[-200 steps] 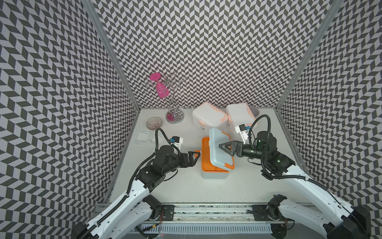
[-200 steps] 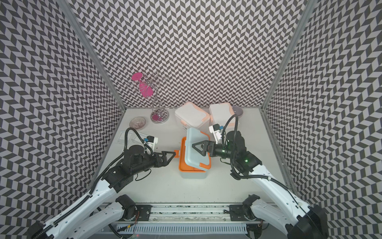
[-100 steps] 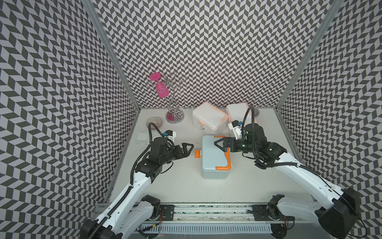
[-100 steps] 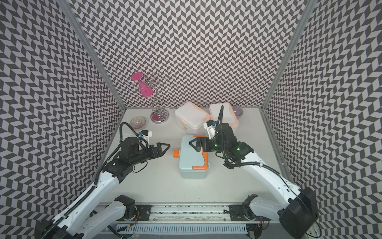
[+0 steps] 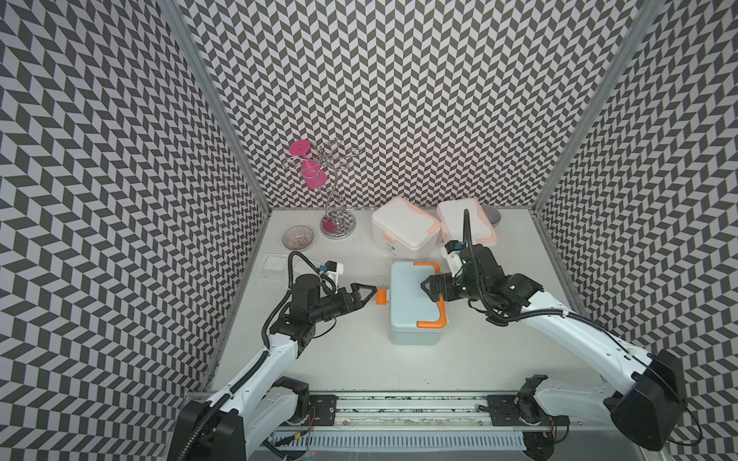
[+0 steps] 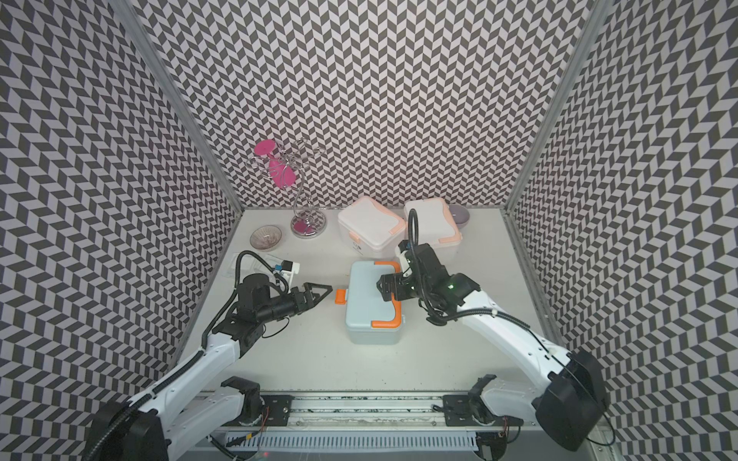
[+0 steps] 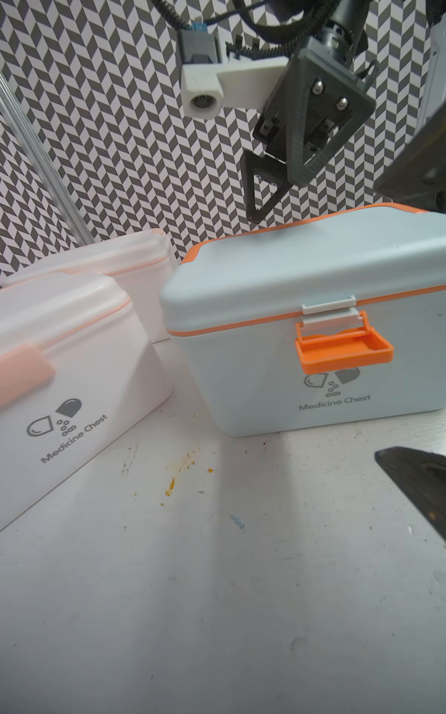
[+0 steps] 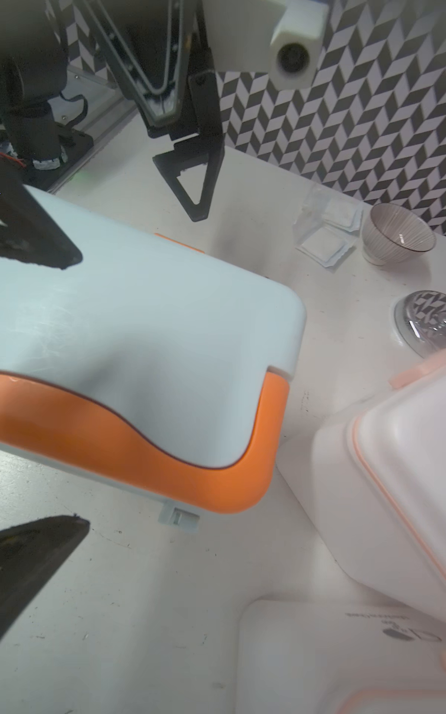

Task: Open first aid kits and take out gauze
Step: Fasten the fastener of the first aid kit.

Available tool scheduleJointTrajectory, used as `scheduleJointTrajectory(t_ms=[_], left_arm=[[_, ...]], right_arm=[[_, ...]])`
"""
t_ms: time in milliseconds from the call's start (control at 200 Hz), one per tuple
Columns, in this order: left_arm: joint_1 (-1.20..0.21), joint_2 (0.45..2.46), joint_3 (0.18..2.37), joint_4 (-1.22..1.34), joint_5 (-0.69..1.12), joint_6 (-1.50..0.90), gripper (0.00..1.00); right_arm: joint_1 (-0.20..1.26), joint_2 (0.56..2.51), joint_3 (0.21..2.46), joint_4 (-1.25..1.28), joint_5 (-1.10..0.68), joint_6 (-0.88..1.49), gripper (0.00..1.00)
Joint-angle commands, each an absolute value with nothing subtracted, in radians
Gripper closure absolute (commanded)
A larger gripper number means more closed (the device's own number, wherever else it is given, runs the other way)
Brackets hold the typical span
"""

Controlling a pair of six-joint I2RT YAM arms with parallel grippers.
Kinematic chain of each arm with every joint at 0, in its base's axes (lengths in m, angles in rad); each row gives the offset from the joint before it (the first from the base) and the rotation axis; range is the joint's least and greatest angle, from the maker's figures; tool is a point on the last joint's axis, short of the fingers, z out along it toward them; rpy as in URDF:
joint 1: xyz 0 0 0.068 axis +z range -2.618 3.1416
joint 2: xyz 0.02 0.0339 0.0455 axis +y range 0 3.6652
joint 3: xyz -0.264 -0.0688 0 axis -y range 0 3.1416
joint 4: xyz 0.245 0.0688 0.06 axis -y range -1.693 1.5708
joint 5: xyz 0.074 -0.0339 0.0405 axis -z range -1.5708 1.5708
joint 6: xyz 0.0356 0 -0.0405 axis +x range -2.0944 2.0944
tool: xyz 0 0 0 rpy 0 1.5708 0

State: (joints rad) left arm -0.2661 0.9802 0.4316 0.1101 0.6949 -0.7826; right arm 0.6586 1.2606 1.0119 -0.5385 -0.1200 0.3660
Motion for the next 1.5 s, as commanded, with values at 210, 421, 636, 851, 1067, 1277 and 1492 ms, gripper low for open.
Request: scheduleJointTrajectory(t_ms=[210,421,636,851,1067,1277,1492], left_arm=[[-0.355,1.032,0.370,0.381,0.757,-0.879,0.00],[-0.401,1.061,0.365,0.405,0.736,-0.889,0.00],[-0.402,1.021,0.361,0.394,0.737,-0.908,0.00],[-0.403,0.994,0.364,0.395,0.746,-0.930,0.00],[-0.392,0.952,0.370,0.315,0.714,-0.910,0.00],[-0.335,0.969,0.320,0.344,0.733,-0.934,0.00],[-0.338,1.019,0.281,0.532,0.796,-1.013,0.00]], right_arm=[[0.765,1.419,1.048,-0.576,0.024,0.357,0.10],[0.795,1.421,1.052,-0.586,0.061,0.372,0.11],[0.795,1.390,1.039,-0.575,0.062,0.388,0.10],[0.795,1.380,1.030,-0.568,0.059,0.392,0.10],[0.795,1.362,1.008,-0.560,0.057,0.398,0.10],[0.795,1.345,0.999,-0.551,0.046,0.403,0.10],[0.795,1.340,0.993,-0.548,0.038,0.406,0.09]])
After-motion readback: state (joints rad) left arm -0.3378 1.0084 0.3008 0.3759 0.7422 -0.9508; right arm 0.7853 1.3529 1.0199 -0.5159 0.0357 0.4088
